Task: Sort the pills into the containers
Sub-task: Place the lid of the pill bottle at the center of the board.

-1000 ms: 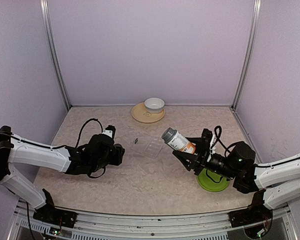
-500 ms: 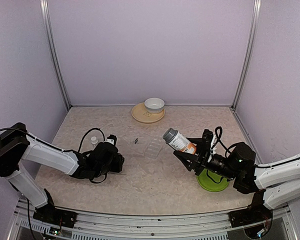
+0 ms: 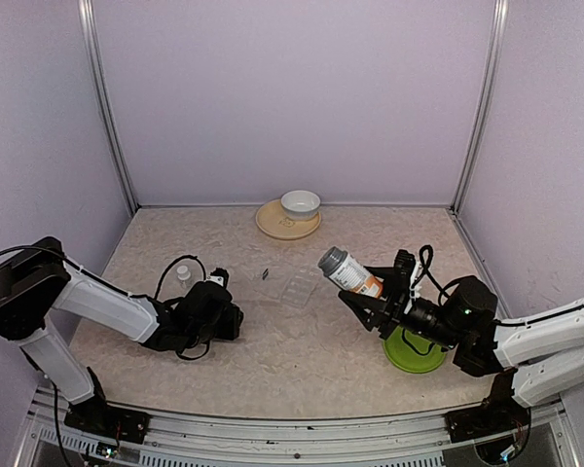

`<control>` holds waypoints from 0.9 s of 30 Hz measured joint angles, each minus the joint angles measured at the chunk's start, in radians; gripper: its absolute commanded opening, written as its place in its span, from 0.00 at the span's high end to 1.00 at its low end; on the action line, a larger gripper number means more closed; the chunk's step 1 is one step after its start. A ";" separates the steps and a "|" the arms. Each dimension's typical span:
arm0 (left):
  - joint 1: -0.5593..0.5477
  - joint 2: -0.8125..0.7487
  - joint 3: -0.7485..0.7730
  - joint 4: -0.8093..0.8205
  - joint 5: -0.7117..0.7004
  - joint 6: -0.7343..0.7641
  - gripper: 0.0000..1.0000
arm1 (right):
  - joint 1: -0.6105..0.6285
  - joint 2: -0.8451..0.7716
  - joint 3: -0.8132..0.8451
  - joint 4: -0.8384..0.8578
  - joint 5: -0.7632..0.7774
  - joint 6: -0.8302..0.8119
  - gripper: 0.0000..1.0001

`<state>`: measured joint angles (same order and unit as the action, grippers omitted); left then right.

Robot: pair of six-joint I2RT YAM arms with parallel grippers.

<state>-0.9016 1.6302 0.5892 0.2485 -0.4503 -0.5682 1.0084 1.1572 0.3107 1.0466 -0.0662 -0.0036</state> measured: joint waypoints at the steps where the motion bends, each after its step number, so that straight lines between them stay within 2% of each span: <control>1: 0.000 0.002 0.000 0.003 0.002 -0.002 0.60 | -0.001 0.002 0.000 0.000 0.000 0.001 0.93; 12: 0.005 0.041 -0.001 0.017 0.019 -0.010 0.52 | -0.006 0.012 -0.002 0.011 0.000 0.006 0.93; 27: 0.005 0.023 -0.001 0.018 0.028 -0.012 0.20 | -0.042 0.056 -0.018 0.039 -0.001 0.019 0.92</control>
<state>-0.8970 1.6527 0.5880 0.2661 -0.4221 -0.5804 0.9665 1.2137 0.2924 1.0859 -0.0669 0.0151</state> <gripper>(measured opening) 0.752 0.514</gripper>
